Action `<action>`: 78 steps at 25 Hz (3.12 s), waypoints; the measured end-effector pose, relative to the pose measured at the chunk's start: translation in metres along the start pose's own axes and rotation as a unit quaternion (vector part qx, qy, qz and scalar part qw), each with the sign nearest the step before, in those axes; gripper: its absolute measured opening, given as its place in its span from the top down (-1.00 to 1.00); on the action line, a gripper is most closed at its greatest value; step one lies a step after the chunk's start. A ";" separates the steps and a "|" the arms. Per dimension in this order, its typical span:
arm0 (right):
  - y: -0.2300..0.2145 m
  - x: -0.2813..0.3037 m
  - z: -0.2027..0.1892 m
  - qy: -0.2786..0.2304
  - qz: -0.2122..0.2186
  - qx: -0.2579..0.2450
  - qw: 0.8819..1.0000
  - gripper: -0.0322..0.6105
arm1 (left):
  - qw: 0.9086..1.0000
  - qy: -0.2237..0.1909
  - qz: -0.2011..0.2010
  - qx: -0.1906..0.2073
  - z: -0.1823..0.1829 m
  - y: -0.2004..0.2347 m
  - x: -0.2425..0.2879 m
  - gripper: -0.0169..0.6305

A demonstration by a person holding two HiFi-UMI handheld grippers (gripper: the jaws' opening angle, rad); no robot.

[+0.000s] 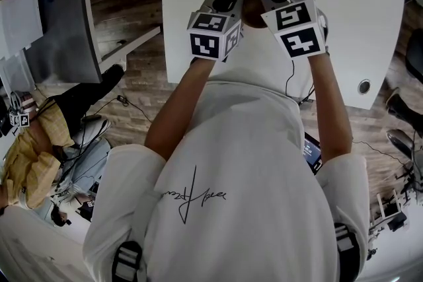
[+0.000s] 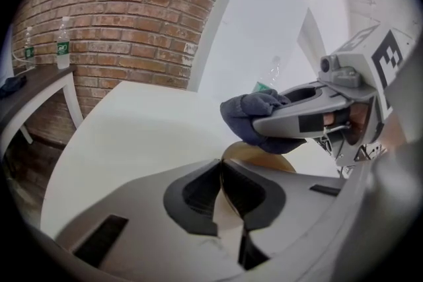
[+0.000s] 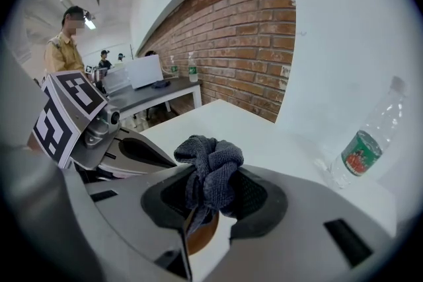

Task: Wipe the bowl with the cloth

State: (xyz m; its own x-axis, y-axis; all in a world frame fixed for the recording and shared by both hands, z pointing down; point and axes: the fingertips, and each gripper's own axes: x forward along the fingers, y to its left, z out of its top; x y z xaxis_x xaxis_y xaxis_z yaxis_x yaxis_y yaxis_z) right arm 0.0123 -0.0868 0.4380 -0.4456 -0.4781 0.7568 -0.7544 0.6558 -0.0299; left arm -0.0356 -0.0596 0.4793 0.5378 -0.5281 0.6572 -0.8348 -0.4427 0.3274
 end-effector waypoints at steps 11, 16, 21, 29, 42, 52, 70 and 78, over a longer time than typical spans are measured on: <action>-0.008 -0.012 -0.011 0.003 -0.005 0.022 1.000 0.58 | 1.000 -0.003 0.006 0.001 0.001 -0.001 -0.001 0.90; -0.009 -0.017 -0.021 0.008 -0.011 0.026 1.000 0.58 | 1.000 -0.003 0.009 0.002 -0.001 -0.001 -0.001 0.90; -0.010 -0.016 -0.025 0.007 -0.014 0.037 0.999 0.58 | 1.000 -0.004 0.013 0.004 -0.001 0.004 0.000 0.90; -0.010 -0.024 -0.031 0.009 -0.021 0.045 0.999 0.58 | 1.000 -0.005 0.018 0.002 0.000 0.005 -0.003 0.89; -0.012 -0.038 -0.049 0.007 -0.027 0.061 0.998 0.58 | 1.000 -0.006 0.023 0.004 -0.001 0.000 0.000 0.88; -0.007 -0.040 -0.053 0.004 -0.036 0.077 0.996 0.58 | 1.000 -0.007 0.024 -0.004 -0.001 0.006 -0.002 0.88; -0.002 -0.064 -0.087 -0.002 -0.044 0.107 0.993 0.58 | 0.999 -0.010 0.029 0.008 -0.008 -0.012 0.000 0.88; 0.011 -0.054 -0.080 0.003 -0.042 0.120 0.992 0.58 | 0.999 -0.008 0.031 0.004 -0.002 0.010 -0.001 0.88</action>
State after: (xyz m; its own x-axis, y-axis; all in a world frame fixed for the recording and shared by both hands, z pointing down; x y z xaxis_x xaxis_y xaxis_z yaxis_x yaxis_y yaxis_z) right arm 0.0667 -0.0069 0.4491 -0.3735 -0.5218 0.7670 -0.8822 0.4553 -0.1199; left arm -0.0445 -0.0621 0.4827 0.4877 -0.5654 0.6652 -0.8652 -0.4149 0.2817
